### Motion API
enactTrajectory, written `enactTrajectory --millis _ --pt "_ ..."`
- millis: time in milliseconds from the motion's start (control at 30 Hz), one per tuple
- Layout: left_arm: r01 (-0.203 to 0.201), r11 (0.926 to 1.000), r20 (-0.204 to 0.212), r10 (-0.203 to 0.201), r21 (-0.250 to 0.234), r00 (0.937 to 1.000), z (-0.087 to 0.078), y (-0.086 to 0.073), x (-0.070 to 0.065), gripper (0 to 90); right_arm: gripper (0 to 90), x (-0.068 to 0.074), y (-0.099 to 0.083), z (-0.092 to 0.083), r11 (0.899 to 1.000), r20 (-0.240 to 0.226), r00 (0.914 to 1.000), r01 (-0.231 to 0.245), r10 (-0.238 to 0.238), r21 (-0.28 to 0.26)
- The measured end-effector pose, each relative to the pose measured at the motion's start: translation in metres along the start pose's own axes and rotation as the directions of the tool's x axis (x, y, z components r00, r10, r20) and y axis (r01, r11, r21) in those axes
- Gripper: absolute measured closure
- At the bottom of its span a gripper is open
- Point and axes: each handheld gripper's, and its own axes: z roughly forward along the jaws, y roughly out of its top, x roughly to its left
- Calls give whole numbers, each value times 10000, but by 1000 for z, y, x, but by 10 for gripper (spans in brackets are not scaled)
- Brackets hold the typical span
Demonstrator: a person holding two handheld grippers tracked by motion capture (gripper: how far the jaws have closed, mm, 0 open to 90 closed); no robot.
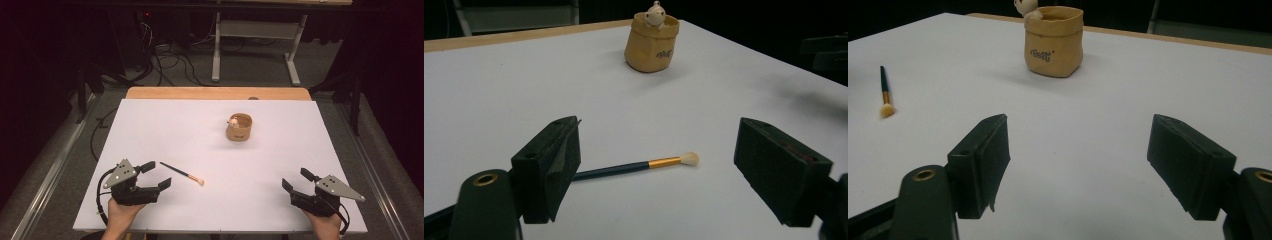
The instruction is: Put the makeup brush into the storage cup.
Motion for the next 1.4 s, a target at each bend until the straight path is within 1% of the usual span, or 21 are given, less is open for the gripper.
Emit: enactTrajectory --millis 167,267,400,433,633,833,1167,1233,1300,1400 --pt "-50 10000 124 51 -29 9999 0 2 -2 194 267 0 0 1 10000 54 10000 50 -50 -8" --pt "30 10000 208 -29 -40 9998 1 2 -1 192 266 1 0 1 10000 31 10000 56 -56 -18" --pt "116 9999 192 -114 -117 9998 2 5 -1 177 267 1 0 1 10000 -38 10000 48 -48 -28" --pt "1 9998 96 1 -203 10000 1 7 -2 176 266 0 0 1 9999 -65 9999 130 -130 -59" --pt "-111 9999 168 113 -118 9998 3 10 -4 177 266 0 0 1 10000 -132 9999 23 -23 -32" --pt "-89 9999 261 91 -66 9996 5 13 -3 177 266 0 0 1 10000 -161 9999 -5 4 -40" --pt "-48 9998 349 55 -203 9994 5 19 -1 178 265 0 0 2 10000 -168 9999 22 -22 -36" --pt "17 9998 382 -10 -184 9993 6 20 0 179 261 0 0 1 10000 -108 9999 13 -13 -21" --pt "2 9999 388 3 -124 9992 9 22 1 182 257 0 0 1 10000 -14 10000 -14 14 -37" --pt "-39 10000 385 42 -85 9992 10 24 1 183 256 0 0 1 10000 -8 10000 -54 54 -26"
